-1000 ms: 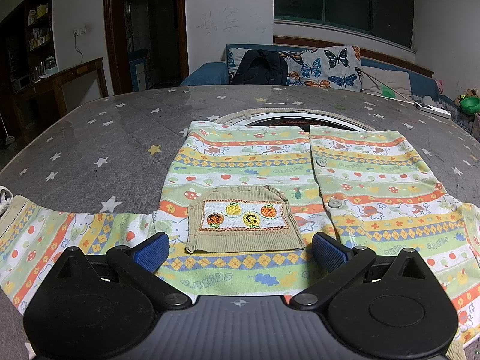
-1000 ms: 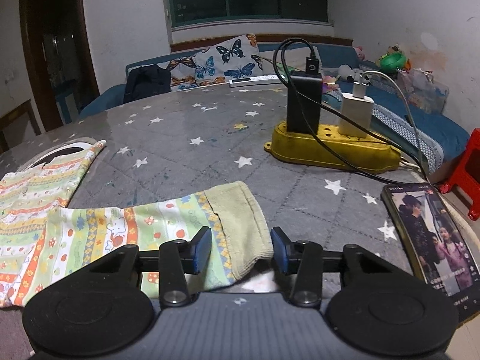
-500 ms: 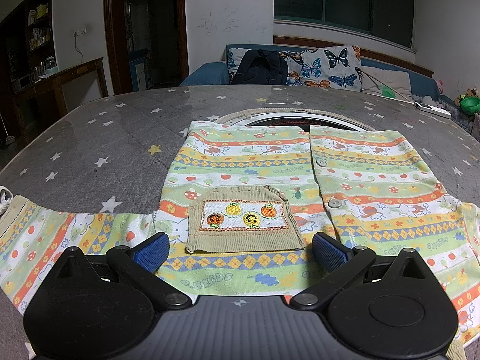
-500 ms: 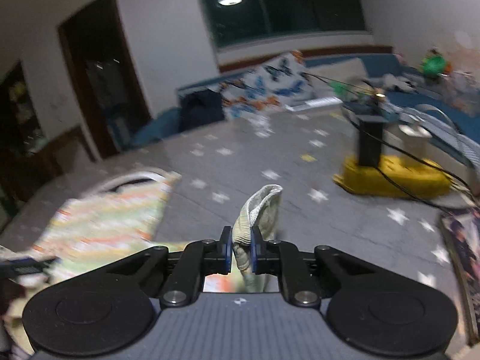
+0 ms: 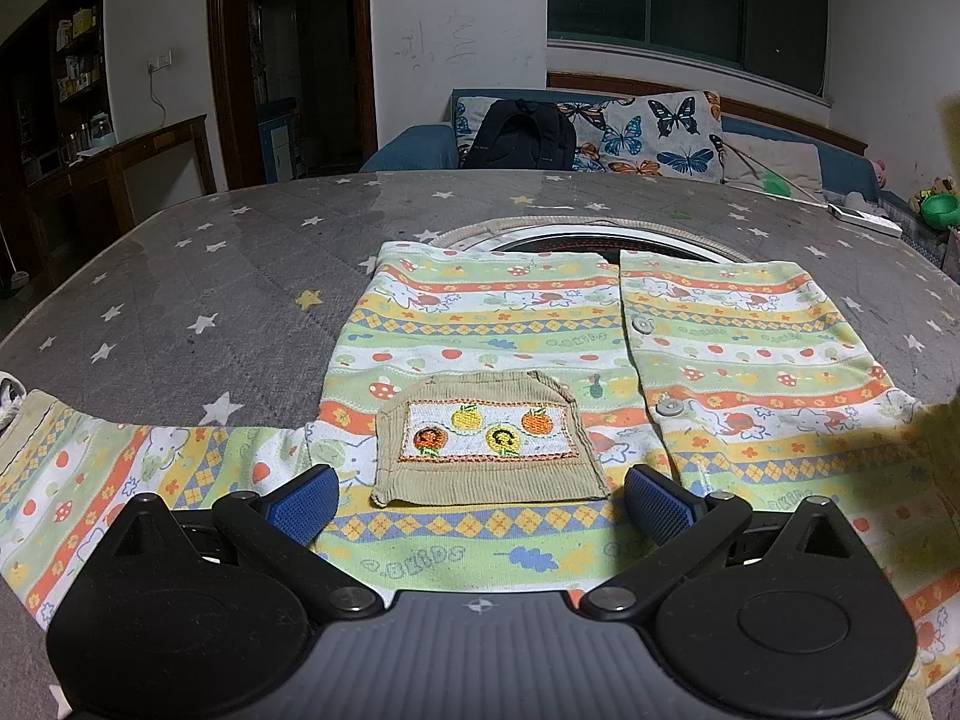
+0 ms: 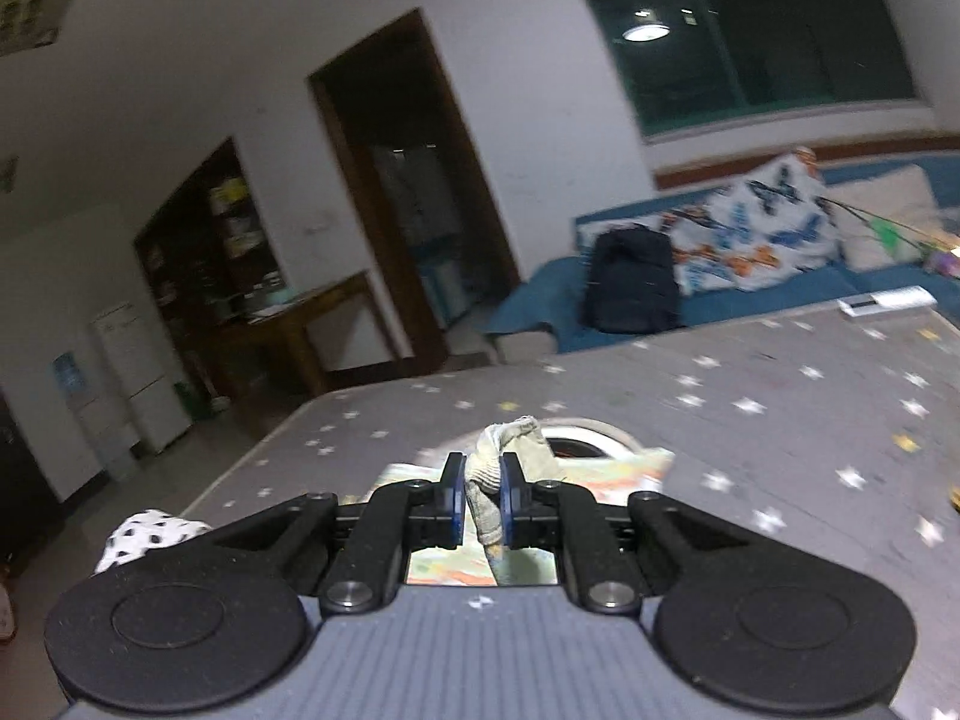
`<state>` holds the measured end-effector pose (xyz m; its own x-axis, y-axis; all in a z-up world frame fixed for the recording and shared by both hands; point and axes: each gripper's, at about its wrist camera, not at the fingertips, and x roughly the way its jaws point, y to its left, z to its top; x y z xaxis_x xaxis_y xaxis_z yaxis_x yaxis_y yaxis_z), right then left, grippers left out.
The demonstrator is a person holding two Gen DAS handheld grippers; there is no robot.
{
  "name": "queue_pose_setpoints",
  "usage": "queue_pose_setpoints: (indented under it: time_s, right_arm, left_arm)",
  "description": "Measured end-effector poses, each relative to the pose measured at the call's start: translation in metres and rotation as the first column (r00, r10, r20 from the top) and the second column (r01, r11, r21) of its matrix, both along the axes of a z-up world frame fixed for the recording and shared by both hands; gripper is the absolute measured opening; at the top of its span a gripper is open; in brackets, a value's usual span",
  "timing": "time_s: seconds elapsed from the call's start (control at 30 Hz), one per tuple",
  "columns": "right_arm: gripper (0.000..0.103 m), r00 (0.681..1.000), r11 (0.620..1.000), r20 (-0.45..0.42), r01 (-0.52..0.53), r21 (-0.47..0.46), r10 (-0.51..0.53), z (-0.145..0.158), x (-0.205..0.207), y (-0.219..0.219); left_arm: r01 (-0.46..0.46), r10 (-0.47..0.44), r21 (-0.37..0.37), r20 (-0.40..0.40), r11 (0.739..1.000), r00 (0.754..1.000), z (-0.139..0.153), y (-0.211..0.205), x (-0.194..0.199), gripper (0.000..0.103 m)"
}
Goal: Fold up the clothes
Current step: 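Carry the sleeve across the garment front with the right tool and release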
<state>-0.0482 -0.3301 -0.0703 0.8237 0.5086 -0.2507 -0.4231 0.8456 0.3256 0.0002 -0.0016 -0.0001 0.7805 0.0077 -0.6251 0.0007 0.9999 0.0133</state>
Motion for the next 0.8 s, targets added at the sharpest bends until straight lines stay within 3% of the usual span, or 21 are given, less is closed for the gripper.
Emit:
queue_pose_setpoints:
  time_s: [0.37,0.63,0.8]
  right_arm:
    - [0.01,0.99,0.989,-0.045,-0.133,-0.062,0.13,-0.007,0.025,0.095]
    - [0.01,0.98,0.982,-0.113,-0.171,-0.077,0.162,-0.032,0.047,0.14]
    - [0.011,0.965,0.973,-0.17,-0.217,-0.081,0.201,-0.044,0.061,0.155]
  left_arm:
    - [0.001,-0.001,-0.001,0.0,1.0,1.0,0.0,0.0,-0.001,0.103]
    - [0.025,-0.025,0.025,0.011,0.999,1.0,0.003,0.002,-0.011,0.103]
    - [0.005,-0.005,-0.065,-0.01,0.998,1.0,0.008,0.024,-0.019,0.103]
